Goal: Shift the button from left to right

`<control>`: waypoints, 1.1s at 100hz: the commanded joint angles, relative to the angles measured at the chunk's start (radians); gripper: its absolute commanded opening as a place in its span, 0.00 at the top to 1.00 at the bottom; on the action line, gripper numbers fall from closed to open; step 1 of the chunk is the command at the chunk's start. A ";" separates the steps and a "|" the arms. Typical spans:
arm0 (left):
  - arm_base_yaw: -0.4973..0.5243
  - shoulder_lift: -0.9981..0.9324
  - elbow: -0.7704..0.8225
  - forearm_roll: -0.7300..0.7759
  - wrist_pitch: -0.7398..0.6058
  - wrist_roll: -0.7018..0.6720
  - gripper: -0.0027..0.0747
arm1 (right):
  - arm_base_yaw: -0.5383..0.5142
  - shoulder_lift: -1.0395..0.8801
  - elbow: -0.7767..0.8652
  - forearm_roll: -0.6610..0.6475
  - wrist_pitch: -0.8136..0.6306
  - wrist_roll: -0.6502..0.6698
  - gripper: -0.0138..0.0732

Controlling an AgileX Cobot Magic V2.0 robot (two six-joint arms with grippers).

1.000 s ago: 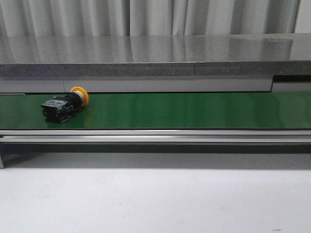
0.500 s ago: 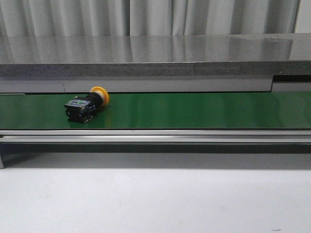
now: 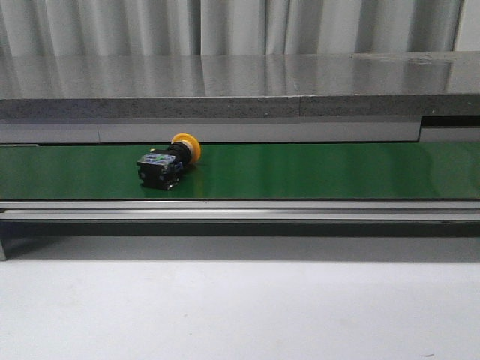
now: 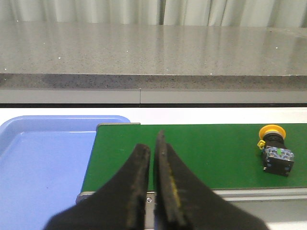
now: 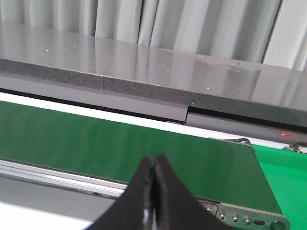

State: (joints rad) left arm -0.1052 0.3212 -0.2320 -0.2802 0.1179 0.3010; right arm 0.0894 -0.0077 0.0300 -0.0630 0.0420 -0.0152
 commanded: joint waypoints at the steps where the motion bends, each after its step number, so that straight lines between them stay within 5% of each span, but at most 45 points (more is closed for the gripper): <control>1: -0.008 0.006 -0.028 -0.010 -0.081 -0.001 0.96 | -0.006 -0.018 0.000 -0.009 -0.101 0.000 0.92; 47: -0.008 0.006 -0.028 -0.010 -0.081 -0.001 0.96 | -0.006 0.026 -0.122 -0.009 -0.128 0.000 0.92; 110: -0.008 0.006 -0.028 -0.010 -0.081 -0.001 0.96 | -0.006 0.705 -0.761 0.037 0.511 0.000 0.92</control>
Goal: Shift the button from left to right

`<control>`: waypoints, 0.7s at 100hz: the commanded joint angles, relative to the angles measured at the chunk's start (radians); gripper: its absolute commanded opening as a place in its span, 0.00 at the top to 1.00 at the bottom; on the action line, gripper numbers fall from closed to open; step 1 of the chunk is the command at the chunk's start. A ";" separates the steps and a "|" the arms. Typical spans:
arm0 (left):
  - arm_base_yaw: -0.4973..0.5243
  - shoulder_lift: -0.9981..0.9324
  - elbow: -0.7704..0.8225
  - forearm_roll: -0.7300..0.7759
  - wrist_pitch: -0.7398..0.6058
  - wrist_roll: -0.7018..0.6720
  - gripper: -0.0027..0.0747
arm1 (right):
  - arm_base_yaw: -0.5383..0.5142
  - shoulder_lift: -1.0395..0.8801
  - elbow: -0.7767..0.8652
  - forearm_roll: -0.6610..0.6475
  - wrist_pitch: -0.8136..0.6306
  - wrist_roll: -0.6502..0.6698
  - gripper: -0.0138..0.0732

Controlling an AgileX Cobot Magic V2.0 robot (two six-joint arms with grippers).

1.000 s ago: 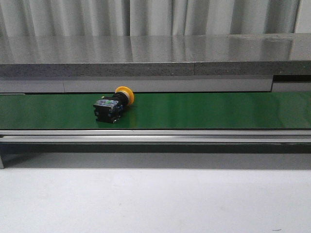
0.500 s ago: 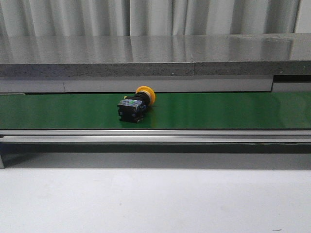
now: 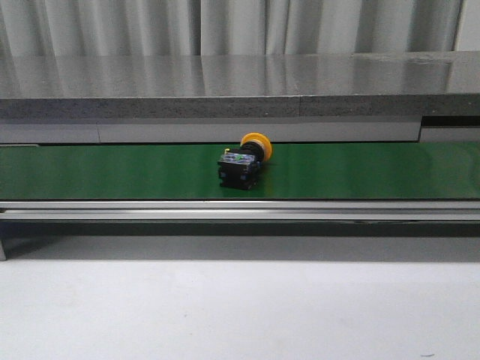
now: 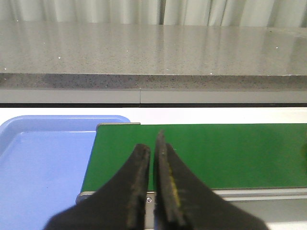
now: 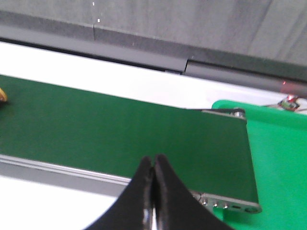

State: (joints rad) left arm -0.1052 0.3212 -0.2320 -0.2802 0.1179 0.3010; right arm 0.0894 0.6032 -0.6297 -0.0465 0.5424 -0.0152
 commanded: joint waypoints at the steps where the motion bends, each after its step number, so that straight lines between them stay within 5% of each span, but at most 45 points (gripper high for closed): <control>1: -0.008 0.006 -0.028 -0.010 -0.081 -0.001 0.96 | -0.006 0.103 -0.107 0.023 0.018 0.000 0.92; 53: -0.008 0.006 -0.028 -0.010 -0.081 -0.001 0.96 | -0.006 0.450 -0.239 0.070 0.087 0.000 0.91; 70: -0.008 0.006 -0.028 -0.010 -0.081 -0.001 0.96 | -0.006 0.457 -0.239 0.072 0.111 0.000 0.73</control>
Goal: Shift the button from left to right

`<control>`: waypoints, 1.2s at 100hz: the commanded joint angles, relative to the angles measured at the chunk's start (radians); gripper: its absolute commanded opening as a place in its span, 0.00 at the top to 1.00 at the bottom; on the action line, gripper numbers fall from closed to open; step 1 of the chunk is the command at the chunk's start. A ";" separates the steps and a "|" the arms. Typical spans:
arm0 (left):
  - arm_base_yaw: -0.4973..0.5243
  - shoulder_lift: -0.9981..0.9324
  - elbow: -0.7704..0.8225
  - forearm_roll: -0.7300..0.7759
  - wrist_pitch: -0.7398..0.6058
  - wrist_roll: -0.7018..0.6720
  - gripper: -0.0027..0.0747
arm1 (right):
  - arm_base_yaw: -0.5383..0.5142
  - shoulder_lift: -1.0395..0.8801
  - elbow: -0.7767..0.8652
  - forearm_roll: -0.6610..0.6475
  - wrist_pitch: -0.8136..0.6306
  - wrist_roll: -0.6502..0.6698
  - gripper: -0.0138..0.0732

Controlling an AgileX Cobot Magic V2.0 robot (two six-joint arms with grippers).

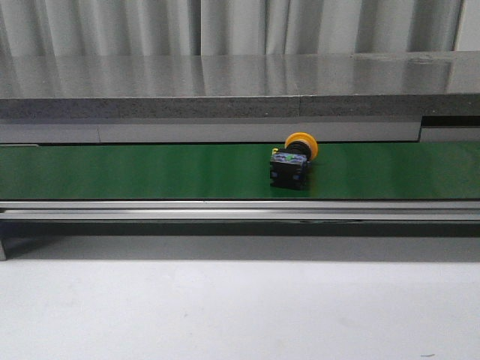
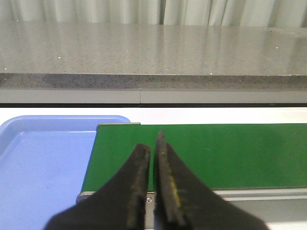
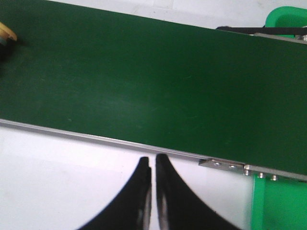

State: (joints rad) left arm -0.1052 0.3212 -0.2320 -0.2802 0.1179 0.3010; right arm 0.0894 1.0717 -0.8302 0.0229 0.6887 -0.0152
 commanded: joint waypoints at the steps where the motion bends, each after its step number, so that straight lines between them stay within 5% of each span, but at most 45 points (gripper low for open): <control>1: -0.008 0.006 -0.028 -0.010 -0.081 -0.001 0.96 | -0.006 -0.011 -0.038 0.003 -0.034 0.000 0.70; 17: -0.008 0.006 -0.028 -0.010 -0.081 -0.001 0.96 | -0.006 -0.011 -0.038 0.008 -0.017 0.000 0.32; 29: -0.008 0.006 -0.028 -0.010 -0.081 -0.001 0.96 | -0.006 -0.011 -0.038 0.021 -0.018 0.000 0.16; 66: -0.008 0.006 -0.028 -0.010 -0.081 -0.001 0.96 | 0.003 0.046 -0.048 0.254 -0.102 0.000 0.16; 120: -0.008 0.006 -0.028 -0.010 -0.081 -0.001 0.96 | 0.098 0.343 -0.177 0.244 -0.229 -0.077 0.16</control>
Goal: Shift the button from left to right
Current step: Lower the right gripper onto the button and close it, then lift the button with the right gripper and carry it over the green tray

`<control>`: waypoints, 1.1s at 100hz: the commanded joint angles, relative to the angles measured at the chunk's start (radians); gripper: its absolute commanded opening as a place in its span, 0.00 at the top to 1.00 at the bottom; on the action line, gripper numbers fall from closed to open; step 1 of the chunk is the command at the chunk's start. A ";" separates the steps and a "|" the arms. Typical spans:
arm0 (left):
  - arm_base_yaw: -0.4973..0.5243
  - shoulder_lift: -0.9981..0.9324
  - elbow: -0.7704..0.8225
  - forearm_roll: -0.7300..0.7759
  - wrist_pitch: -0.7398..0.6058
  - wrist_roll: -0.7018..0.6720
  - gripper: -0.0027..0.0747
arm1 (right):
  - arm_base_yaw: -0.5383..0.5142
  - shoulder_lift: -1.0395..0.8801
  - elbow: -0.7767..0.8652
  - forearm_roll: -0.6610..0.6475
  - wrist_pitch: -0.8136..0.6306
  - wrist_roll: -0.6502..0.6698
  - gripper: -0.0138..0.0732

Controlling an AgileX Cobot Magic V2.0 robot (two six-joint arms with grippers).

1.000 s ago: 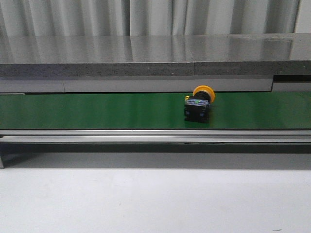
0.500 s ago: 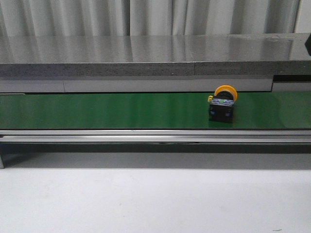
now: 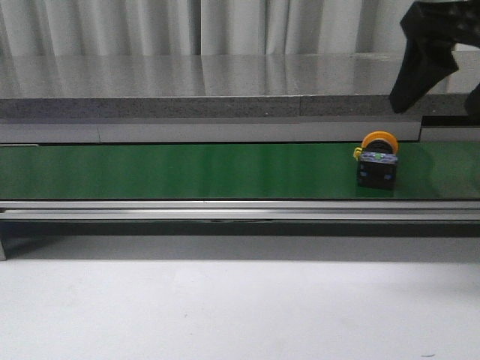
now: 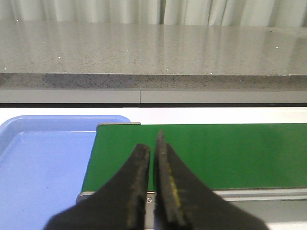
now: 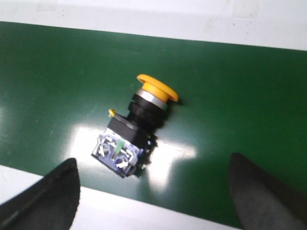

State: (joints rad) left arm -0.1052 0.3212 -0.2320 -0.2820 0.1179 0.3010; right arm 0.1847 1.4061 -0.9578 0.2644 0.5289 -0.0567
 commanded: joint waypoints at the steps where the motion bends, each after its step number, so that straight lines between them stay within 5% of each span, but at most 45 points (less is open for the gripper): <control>1: -0.008 0.006 -0.028 -0.009 -0.081 -0.001 0.96 | 0.003 0.011 -0.051 0.003 -0.071 -0.038 0.16; 52: -0.008 0.006 -0.028 -0.009 -0.081 -0.001 0.96 | 0.002 0.170 -0.067 -0.135 -0.113 -0.056 0.17; 86: -0.008 0.006 -0.028 -0.009 -0.081 -0.001 0.96 | 0.002 0.180 -0.068 -0.135 -0.096 -0.056 0.61; 110: -0.008 0.006 -0.028 -0.009 -0.081 -0.001 0.96 | 0.002 0.172 -0.146 -0.198 0.032 -0.056 0.64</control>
State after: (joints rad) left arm -0.1052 0.3212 -0.2320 -0.2820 0.1179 0.3010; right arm 0.1847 1.6219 -1.0400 0.1042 0.5430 -0.0978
